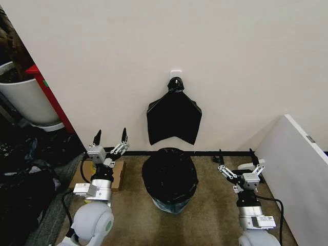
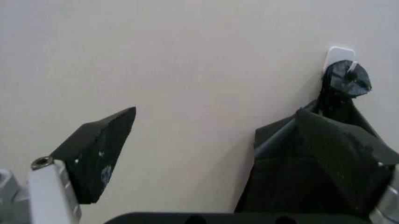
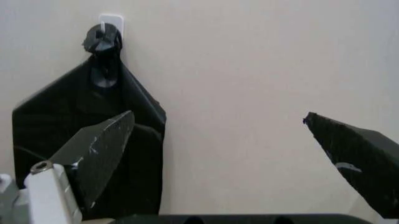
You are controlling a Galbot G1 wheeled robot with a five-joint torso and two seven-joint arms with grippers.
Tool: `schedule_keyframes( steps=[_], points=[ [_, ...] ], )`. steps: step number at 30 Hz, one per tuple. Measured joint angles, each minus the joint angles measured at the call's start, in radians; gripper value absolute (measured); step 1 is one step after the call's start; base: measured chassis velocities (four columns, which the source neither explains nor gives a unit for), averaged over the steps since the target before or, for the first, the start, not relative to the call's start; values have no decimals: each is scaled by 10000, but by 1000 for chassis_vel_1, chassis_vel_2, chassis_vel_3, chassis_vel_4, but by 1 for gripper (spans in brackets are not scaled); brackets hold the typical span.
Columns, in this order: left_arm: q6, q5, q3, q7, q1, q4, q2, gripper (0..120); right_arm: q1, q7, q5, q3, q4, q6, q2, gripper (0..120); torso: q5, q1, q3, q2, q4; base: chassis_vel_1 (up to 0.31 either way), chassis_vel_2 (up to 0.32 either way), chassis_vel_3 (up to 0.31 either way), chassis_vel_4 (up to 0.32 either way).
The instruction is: Place the garbage bag over the trash bin.
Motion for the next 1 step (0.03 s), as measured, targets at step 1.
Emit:
schedule_keyframes(
  steps=[1],
  points=[
    [-14,-7,-1,3,85,-99,-29,100,3,46,69,-43,35,-51,-65,100,0,0,0,0,0,0,0,0,0]
  ],
)
